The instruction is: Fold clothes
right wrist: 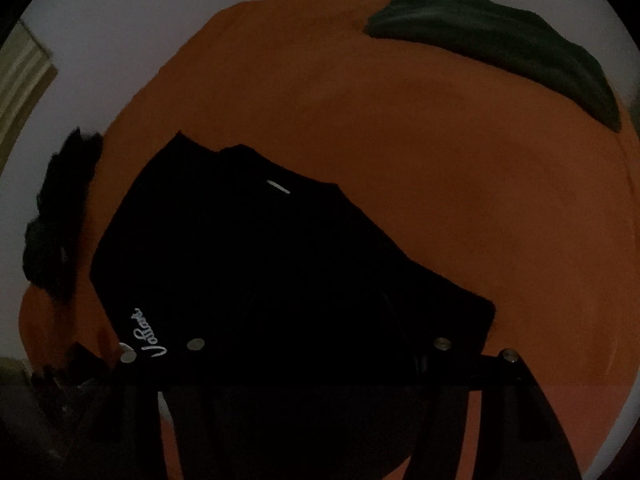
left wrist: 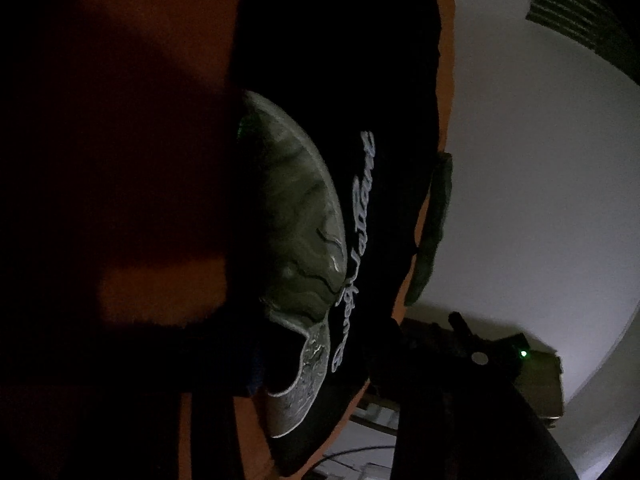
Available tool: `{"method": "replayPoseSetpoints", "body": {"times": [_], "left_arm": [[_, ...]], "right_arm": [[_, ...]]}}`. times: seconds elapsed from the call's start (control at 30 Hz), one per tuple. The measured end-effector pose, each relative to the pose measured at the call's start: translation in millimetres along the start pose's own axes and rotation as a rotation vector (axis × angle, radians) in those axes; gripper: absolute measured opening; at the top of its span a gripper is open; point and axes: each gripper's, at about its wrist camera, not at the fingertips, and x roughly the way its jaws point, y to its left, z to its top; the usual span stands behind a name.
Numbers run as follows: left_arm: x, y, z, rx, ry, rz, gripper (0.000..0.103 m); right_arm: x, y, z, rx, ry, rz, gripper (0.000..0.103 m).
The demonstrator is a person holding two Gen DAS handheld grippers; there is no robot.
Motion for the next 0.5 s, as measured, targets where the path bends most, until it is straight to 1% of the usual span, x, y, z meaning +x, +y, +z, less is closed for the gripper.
{"method": "replayPoseSetpoints", "body": {"times": [0.03,0.13,0.2,0.27,0.3,0.33,0.37,0.4,0.43,0.47,0.5], "left_arm": [[2.8,4.3,3.1,-0.011,0.007,-0.025,0.041],[14.6,1.0,8.1,0.008,0.029,-0.031,0.041],[23.9,-4.4,9.3,0.024,0.038,-0.023,0.041],[28.2,-5.5,12.7,-0.005,0.052,-0.013,0.041],[30.3,-6.1,14.4,-0.02,0.059,-0.008,0.041],[23.2,-3.4,12.3,-0.02,0.066,-0.004,0.041],[15.5,-0.5,9.9,-0.02,0.073,0.0,0.041],[17.8,-1.6,10.1,-0.012,0.073,0.003,0.041],[20.6,-3.0,10.5,-0.004,0.073,0.006,0.041],[24.5,-5.1,11.9,0.01,0.076,0.01,0.042],[26.5,-5.8,13.2,0.013,0.075,0.009,0.042]], "right_arm": [[2.5,1.5,4.3,-0.013,0.012,0.0,0.062],[9.0,5.1,21.2,-0.066,0.052,0.03,0.062],[16.6,16.5,33.3,-0.195,0.075,-0.021,0.062],[25.2,29.9,42.4,-0.352,0.096,-0.074,0.062],[30.8,36.2,46.6,-0.439,0.119,-0.08,0.062],[36.4,42.5,51.0,-0.526,0.143,-0.084,0.062],[44.0,45.4,57.8,-0.568,0.174,-0.066,0.062],[53.5,47.2,67.1,-0.583,0.202,-0.06,0.063],[63.1,49.0,76.6,-0.596,0.231,-0.054,0.067],[74.3,49.6,86.2,-0.583,0.265,-0.043,0.08],[85.6,50.1,95.9,-0.569,0.299,-0.031,0.084]]}}
